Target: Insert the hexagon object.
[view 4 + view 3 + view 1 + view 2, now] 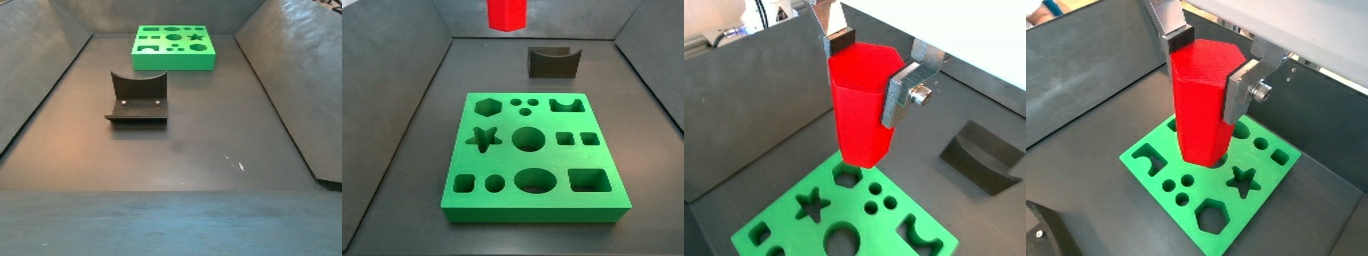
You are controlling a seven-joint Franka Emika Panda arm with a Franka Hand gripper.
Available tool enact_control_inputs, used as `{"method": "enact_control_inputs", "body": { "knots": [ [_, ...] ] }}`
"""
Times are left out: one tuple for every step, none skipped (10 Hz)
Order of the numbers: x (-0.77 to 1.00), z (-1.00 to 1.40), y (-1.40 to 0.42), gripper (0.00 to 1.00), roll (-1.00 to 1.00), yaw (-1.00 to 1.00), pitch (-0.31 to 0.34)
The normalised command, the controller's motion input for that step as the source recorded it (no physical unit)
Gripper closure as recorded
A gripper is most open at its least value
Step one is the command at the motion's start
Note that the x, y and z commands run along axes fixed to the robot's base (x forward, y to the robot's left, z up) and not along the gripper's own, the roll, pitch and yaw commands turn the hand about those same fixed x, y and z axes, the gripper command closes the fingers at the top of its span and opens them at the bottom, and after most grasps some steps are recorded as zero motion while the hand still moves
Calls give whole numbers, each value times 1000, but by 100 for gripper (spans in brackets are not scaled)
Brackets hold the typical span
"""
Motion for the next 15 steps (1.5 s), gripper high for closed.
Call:
{"method": "enact_control_inputs", "body": {
  "knots": [
    [-220, -1000, 169, 100, -24, 63, -19],
    [-191, -1000, 177, 100, -74, 26, -4],
    [-246, -971, 143, 100, -119, 0, 0],
    [-160, -737, 0, 100, -216, 0, 0],
    [-40, -711, 0, 100, -220, 0, -26],
    [0, -757, 0, 100, -203, 0, 0],
    [0, -863, 94, 100, -151, 0, -36],
    [0, -829, 203, 100, -171, 23, -49],
    [0, -654, 154, 100, -99, 14, -30],
    [-26, -409, 51, 100, -47, 0, -21],
    [-23, -257, -83, 100, 0, 0, -1],
    [0, -171, -274, 100, 66, 3, 0],
    [0, -189, -134, 100, 84, 89, 0],
    [0, -260, 63, 100, 59, 43, 27],
    [83, -300, 111, 100, 13, 0, 43]
  ]
}}
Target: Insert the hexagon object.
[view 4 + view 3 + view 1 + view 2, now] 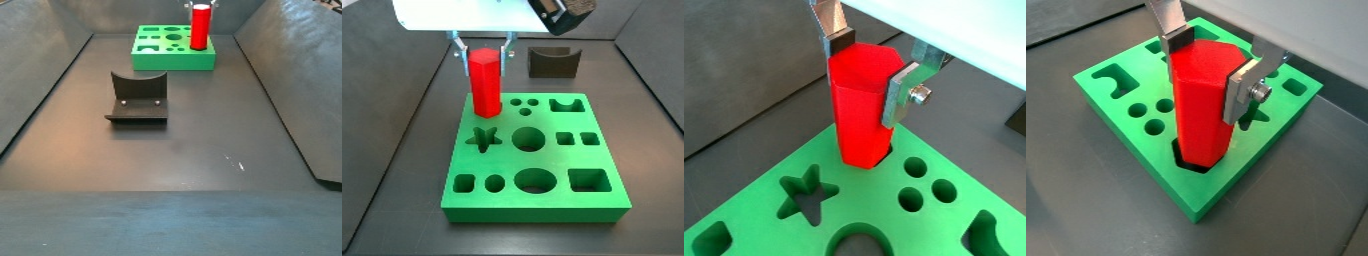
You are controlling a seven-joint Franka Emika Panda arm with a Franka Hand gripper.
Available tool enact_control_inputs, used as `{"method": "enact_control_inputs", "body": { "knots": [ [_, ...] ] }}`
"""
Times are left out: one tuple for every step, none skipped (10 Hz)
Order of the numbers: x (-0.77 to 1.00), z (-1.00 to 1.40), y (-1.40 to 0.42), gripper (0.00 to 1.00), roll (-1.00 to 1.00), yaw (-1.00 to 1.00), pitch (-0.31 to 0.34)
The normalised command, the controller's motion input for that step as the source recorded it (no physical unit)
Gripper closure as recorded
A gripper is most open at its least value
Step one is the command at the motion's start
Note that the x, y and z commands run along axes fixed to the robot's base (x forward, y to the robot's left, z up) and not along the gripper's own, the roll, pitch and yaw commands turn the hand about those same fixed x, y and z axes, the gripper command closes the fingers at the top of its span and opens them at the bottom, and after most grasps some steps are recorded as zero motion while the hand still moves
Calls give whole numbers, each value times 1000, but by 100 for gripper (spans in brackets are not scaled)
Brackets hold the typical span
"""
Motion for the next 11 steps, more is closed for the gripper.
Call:
{"method": "enact_control_inputs", "body": {
  "knots": [
    [143, -357, 114, 100, 0, 0, 50],
    [351, -383, 86, 100, 0, 0, 101],
    [297, -340, 166, 100, 0, 0, 111],
    [0, -420, 0, 100, 67, 0, 0],
    [-254, -486, 34, 100, 73, -94, 0],
    [-197, -557, 43, 100, 89, -86, 0],
    [-109, -1000, 0, 100, 37, 0, -107],
    [0, -1000, 0, 100, 53, 0, -67],
    [169, -1000, 0, 100, -27, -37, -67],
    [0, -277, 94, 100, -249, -23, -159],
    [0, 0, 0, 100, 0, 0, 0]
  ]
}}
